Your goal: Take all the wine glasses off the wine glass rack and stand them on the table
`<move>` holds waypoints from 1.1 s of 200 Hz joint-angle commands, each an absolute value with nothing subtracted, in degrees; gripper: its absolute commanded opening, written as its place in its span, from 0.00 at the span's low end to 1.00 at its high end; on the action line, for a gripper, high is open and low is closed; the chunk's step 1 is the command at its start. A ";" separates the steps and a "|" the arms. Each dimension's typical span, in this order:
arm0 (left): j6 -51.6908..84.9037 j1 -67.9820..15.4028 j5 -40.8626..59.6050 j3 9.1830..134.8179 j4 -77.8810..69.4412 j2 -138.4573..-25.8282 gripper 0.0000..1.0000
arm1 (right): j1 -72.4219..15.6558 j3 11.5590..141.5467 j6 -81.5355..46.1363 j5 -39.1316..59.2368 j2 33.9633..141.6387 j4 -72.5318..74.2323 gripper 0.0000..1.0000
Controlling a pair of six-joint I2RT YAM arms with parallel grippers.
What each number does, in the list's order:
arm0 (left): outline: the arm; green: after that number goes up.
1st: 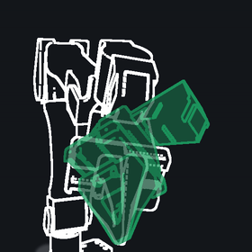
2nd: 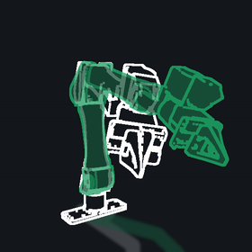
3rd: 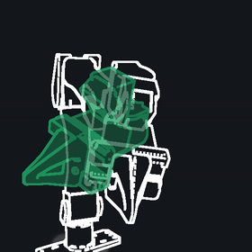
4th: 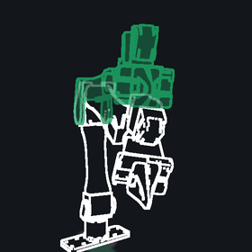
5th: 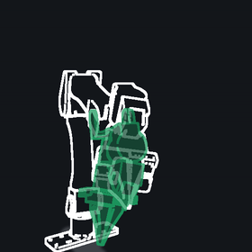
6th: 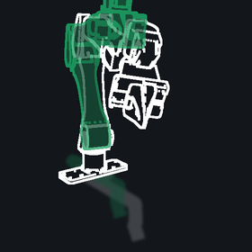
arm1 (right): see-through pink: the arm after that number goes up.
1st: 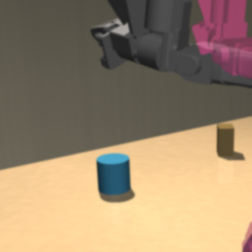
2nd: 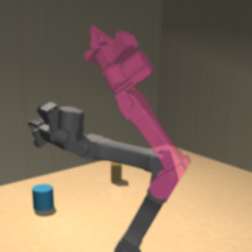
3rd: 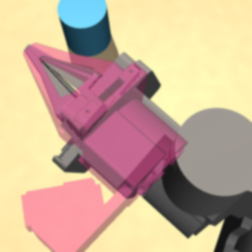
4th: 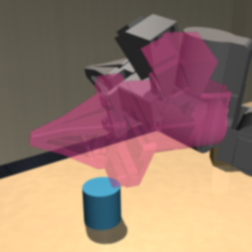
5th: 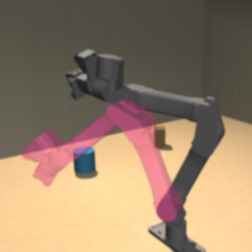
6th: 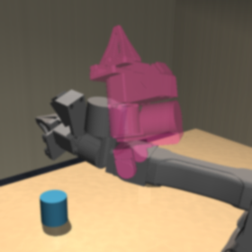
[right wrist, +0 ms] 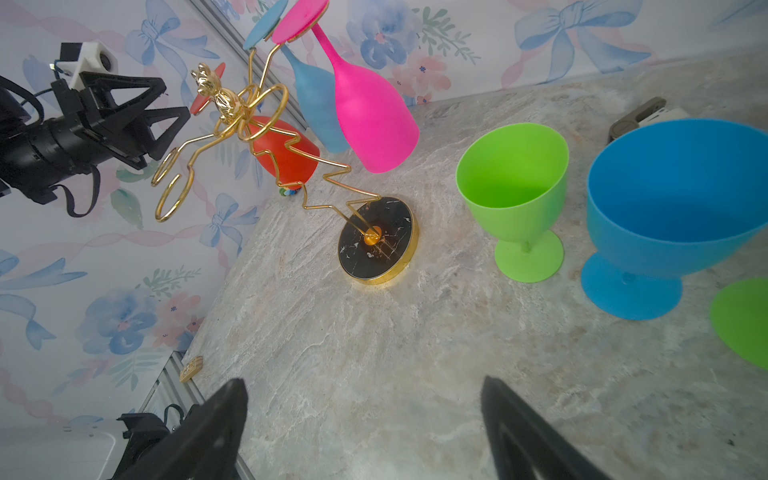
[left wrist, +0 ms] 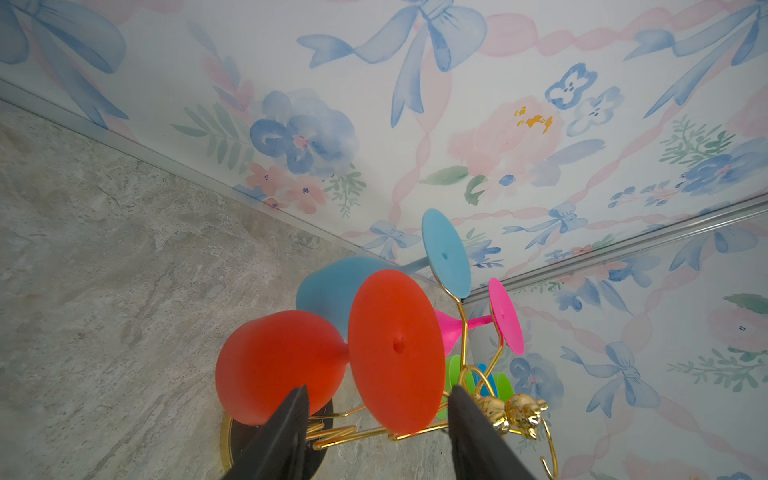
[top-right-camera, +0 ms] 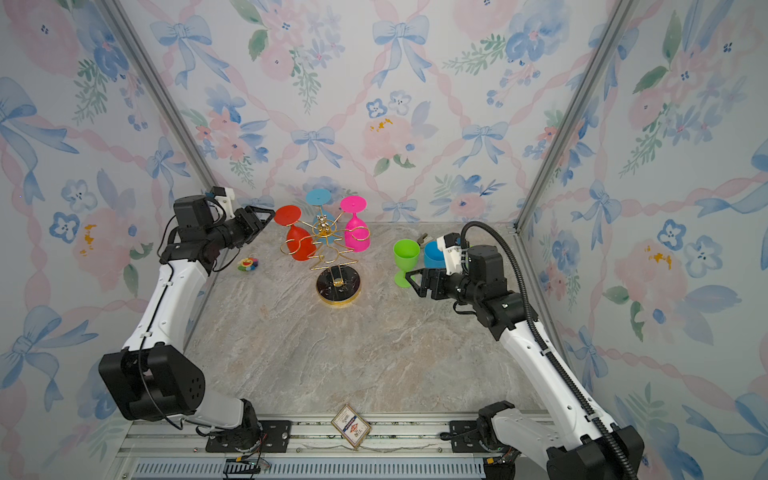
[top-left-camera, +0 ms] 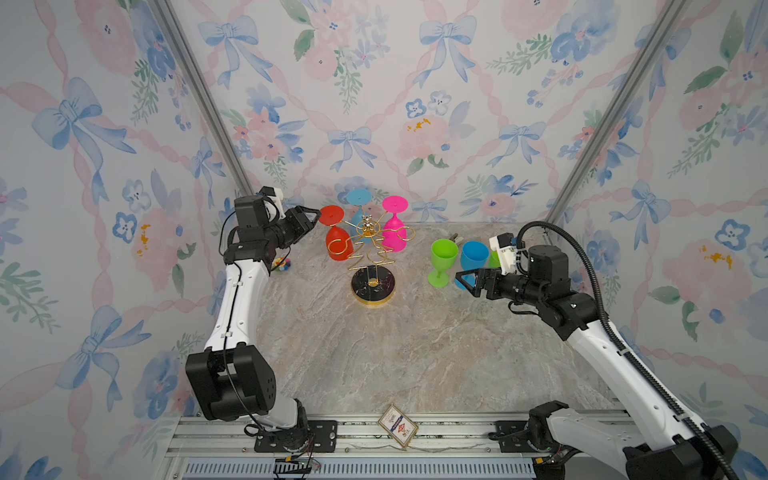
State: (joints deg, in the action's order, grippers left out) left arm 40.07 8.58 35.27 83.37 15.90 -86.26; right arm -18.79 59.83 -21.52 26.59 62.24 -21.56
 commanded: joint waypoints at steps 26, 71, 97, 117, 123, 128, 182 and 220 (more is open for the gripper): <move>42.81 7.65 36.36 82.90 12.99 -87.76 0.50 | -19.78 58.46 -22.35 26.46 60.44 -19.61 0.90; 44.20 7.47 36.59 83.24 12.49 -89.19 0.44 | -19.83 57.15 -22.69 26.29 59.18 -19.86 0.90; 45.17 7.29 36.88 83.14 11.82 -89.69 0.43 | -19.78 56.64 -22.93 26.02 58.44 -19.87 0.90; 47.77 7.51 38.38 82.22 9.19 -89.96 0.41 | -19.86 56.21 -23.35 26.28 58.17 -19.35 0.90; 48.81 7.52 38.85 81.88 8.20 -90.01 0.39 | -19.86 56.08 -23.43 26.28 58.05 -19.21 0.90; 49.41 7.47 39.20 81.67 7.52 -90.09 0.38 | -19.84 55.99 -23.51 26.29 57.98 -19.08 0.90; 50.37 7.38 39.73 81.28 6.78 -90.52 0.34 | -19.86 55.55 -23.22 26.02 57.47 -19.28 0.90; 50.11 7.39 39.61 80.65 6.82 -90.75 0.33 | -19.85 55.55 -23.38 25.89 57.55 -19.26 0.90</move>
